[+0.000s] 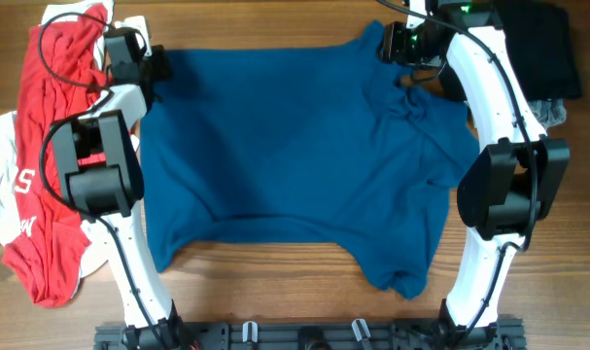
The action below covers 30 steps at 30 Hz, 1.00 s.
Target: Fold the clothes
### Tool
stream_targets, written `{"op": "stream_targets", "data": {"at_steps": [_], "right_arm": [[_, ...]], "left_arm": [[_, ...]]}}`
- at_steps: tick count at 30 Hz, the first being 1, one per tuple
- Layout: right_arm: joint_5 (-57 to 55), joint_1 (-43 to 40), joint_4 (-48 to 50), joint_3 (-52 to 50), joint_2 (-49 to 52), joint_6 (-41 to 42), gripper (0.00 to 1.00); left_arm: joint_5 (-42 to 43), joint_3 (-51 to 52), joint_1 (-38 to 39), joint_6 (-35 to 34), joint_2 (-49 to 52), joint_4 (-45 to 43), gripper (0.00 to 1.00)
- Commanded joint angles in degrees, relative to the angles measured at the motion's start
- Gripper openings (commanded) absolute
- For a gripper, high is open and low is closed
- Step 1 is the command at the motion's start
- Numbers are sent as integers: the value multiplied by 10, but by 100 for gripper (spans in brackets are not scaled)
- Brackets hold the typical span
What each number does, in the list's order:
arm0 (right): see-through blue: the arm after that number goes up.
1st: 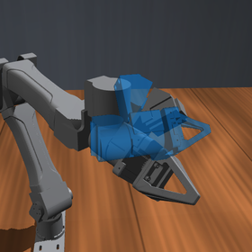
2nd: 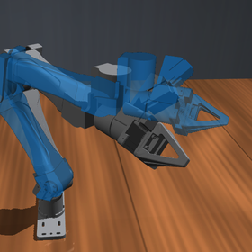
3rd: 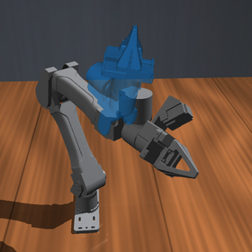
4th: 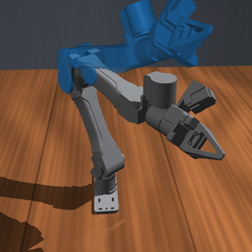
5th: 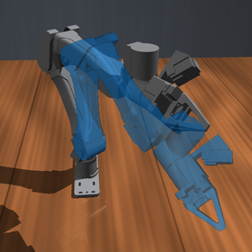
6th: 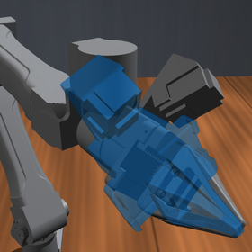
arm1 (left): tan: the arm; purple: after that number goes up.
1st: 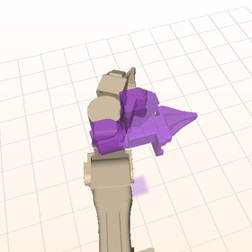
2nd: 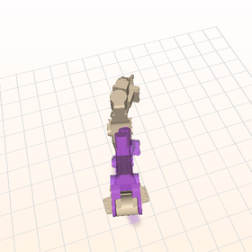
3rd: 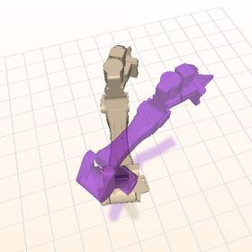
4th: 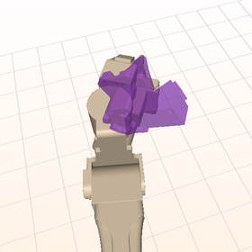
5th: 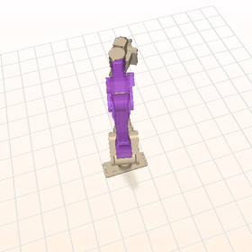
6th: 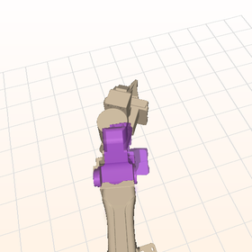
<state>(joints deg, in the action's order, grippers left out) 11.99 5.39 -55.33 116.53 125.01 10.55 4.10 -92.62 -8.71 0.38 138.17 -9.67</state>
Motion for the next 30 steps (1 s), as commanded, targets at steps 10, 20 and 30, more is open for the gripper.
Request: {"op": "stream_targets", "data": {"at_steps": [10,20,30], "right_arm": [[-4,0,19,10,-10,-1,96],[-12,0,-31,13,-171,-24,100],[97,0,-148,13,-311,-70,100]], "left_arm": [[-14,-251,-19,24,6,293,16],[-14,-457,-11,-75,-142,754,64],[16,-457,-10,-116,-304,1002,65]]}}
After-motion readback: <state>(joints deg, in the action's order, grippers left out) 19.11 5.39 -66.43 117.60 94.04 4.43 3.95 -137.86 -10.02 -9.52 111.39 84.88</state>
